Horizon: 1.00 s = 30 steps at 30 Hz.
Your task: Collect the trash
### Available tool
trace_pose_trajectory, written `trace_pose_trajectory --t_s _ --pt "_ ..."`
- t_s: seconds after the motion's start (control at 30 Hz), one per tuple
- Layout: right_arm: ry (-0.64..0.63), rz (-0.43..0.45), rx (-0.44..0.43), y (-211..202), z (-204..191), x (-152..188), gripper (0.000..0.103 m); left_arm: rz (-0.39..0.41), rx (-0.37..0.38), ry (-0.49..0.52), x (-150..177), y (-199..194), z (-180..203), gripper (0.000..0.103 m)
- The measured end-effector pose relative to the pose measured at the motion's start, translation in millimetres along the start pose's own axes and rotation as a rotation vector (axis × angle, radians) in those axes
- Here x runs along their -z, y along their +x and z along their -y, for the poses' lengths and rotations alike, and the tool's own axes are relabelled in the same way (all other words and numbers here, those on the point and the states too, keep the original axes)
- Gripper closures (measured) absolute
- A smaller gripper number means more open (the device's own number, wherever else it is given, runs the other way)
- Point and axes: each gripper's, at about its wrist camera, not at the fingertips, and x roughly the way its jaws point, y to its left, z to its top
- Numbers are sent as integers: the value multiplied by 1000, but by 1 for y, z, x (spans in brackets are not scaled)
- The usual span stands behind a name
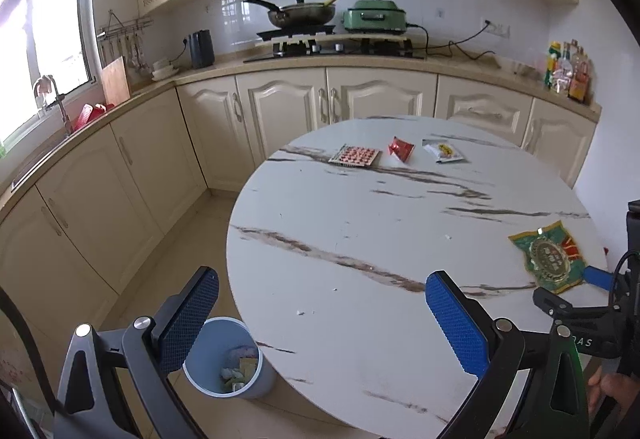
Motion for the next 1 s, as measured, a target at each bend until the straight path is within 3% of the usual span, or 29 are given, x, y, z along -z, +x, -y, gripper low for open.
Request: trace_pose_trajectory --t_s 0.2,0.7,0.83,0.9,1.0 --pt "-62 7 -15 0 -5 0 0 -23 4 21 -7 23 6 1" --pt "-64 41 -52 16 7 -16 0 -21 3 39 -3 22 3 1" --pt "-93 23 -76 15 3 -20 12 -31 9 40 -3 23 1 1" --pt "-94 30 -96 14 1 -21 25 -33 4 40 -3 23 0 1" --pt "-104 22 -103 15 -2 -23 29 -36 0 38 -3 23 -2 1"
